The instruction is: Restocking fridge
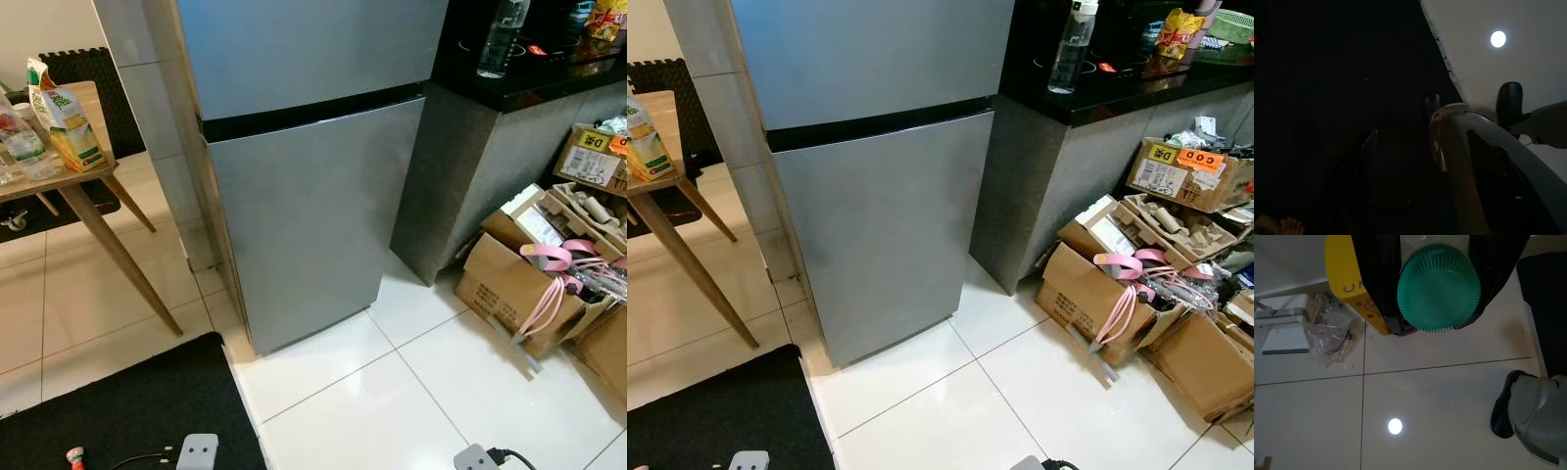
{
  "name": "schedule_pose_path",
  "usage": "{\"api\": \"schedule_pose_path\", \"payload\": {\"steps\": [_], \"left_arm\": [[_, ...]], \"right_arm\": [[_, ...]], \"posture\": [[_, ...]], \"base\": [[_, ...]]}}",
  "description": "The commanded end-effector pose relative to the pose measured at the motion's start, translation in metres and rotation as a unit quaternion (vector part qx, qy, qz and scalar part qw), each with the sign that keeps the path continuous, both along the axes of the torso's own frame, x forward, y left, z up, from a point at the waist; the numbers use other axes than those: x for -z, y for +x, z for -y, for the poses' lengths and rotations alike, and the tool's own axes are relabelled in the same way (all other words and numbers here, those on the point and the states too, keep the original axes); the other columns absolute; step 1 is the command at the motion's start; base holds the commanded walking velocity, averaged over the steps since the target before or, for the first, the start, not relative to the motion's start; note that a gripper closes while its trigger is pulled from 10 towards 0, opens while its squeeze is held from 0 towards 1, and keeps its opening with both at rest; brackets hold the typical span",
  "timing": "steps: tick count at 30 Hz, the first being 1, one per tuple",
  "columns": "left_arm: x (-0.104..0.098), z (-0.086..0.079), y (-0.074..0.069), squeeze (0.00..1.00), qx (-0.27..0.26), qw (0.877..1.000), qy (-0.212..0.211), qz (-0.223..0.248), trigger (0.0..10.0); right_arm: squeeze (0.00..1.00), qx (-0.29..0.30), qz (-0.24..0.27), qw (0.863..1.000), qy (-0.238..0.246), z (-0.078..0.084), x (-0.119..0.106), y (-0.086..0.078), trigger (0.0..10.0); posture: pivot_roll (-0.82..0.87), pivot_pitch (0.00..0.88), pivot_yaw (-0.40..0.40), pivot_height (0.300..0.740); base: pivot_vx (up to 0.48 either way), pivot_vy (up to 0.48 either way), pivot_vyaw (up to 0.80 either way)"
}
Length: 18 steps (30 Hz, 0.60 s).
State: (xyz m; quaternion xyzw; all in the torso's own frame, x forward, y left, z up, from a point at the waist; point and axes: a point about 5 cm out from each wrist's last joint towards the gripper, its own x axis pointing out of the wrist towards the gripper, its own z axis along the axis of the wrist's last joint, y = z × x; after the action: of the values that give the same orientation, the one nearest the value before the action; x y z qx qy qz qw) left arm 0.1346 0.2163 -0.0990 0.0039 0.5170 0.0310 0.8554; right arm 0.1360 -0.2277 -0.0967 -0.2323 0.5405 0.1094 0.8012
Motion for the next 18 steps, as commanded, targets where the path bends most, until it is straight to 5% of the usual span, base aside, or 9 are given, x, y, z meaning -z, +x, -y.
{"api": "schedule_pose_path", "payload": {"steps": [1,10,18], "left_arm": [[0.002,-0.003,-0.007,0.00,0.007,1.000,0.004,-0.012,10.0],[0.000,0.005,0.005,0.00,0.020,1.000,-0.001,-0.004,10.0],[-0.008,0.008,0.025,0.00,0.035,0.999,-0.001,0.017,10.0]], "right_arm": [[0.00,0.001,-0.004,1.000,-0.003,0.002,0.001,-0.005,10.0],[0.00,0.033,-0.009,0.999,-0.009,0.013,0.002,-0.015,10.0],[0.00,0.104,0.031,0.994,-0.015,0.030,-0.008,0.000,10.0]], "posture": [[-0.13,0.000,-0.018,0.740],[-0.15,0.000,-0.004,0.740],[-0.18,0.000,0.055,0.740]], "base": [[0.000,0.000,0.00],[0.000,0.000,0.00],[0.000,0.000,0.00]]}}
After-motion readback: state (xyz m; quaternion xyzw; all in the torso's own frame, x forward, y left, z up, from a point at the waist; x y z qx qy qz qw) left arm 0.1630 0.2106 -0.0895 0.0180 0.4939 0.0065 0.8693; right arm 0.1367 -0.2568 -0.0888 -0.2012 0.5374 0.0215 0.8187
